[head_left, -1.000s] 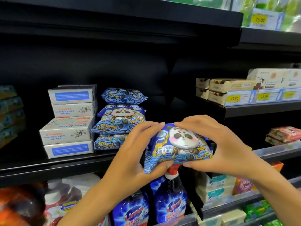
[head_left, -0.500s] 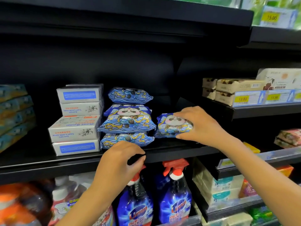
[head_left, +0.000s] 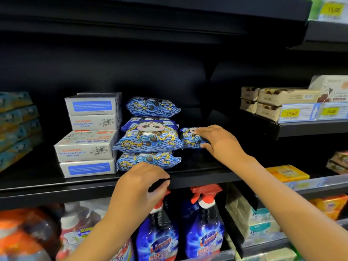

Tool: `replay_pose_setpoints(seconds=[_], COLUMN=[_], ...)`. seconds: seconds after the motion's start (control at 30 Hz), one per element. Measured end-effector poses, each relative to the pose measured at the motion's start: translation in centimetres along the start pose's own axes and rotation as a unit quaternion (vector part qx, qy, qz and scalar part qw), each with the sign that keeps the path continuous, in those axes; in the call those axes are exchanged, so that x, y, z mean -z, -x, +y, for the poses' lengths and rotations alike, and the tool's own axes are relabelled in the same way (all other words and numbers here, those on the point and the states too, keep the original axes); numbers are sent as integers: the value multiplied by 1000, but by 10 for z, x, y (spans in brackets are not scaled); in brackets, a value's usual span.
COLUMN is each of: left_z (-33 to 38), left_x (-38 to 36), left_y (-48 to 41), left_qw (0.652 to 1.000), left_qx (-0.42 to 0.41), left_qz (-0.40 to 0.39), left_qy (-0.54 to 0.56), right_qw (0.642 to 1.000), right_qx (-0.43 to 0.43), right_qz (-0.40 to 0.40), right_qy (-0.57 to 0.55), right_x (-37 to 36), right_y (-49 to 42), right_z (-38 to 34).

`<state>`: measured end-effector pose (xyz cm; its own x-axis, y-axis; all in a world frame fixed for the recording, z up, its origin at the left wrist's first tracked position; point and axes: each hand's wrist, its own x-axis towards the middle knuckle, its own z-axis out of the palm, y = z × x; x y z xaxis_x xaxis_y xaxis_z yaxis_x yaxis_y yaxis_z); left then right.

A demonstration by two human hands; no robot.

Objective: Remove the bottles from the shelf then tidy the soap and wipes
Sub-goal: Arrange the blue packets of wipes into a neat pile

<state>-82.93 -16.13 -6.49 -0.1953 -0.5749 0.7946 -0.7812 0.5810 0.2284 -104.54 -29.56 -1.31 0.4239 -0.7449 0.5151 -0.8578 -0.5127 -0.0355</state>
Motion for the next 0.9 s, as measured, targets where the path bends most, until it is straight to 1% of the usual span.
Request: replay_pose_setpoints(seconds=[0.13, 0.17, 0.23, 0.27, 0.3, 0.33, 0.37, 0.43, 0.5, 0.57, 0.63, 0.7, 0.83, 0.9], left_z=[-3, -4, -7, -9, -10, -11, -11, -13, -14, -15, -15, -16, -15, -14], left_x=[3, 5, 10, 12, 14, 15, 15, 13, 12, 13, 13, 14, 16, 22], left_y=[2, 3, 7, 9, 10, 11, 12, 13, 14, 15, 14, 14, 13, 10], left_qw=[1000, 1000, 999, 999, 999, 998, 998, 997, 997, 997, 998, 998, 999, 999], left_qx=[-8, -6, 0, 4, 6, 5, 2, -7, -13, -15, -15, -10, -4, -14], left_qz=[-1, 4, 20, 28, 35, 42, 47, 51, 53, 53, 50, 40, 21, 17], left_qy=[-6, -11, -25, -31, -36, -40, -45, -49, -47, -46, -41, -40, -41, -39], right_qw=[999, 1000, 993, 981, 965, 955, 955, 967, 979, 984, 985, 987, 989, 989], right_qx=[6, 5, -9, -13, -6, 14, 45, 109, 129, 127, 121, 110, 118, 111], right_qz=[-27, -8, 92, 147, 182, 190, 174, 89, -20, -83, -98, -90, -44, -22], right_qy=[19, 3, -71, -127, -187, -227, -236, -211, -156, -98, -76, -79, -82, -94], right_x=[2, 5, 19, 28, 38, 49, 58, 69, 71, 65, 58, 53, 53, 57], right_y=[0, 2, 8, 9, 10, 9, 8, 2, -7, -17, -23, -24, -18, -12], right_z=[0, -1, -10, -18, -30, -43, -57, -83, -101, -112, -116, -117, -119, -114])
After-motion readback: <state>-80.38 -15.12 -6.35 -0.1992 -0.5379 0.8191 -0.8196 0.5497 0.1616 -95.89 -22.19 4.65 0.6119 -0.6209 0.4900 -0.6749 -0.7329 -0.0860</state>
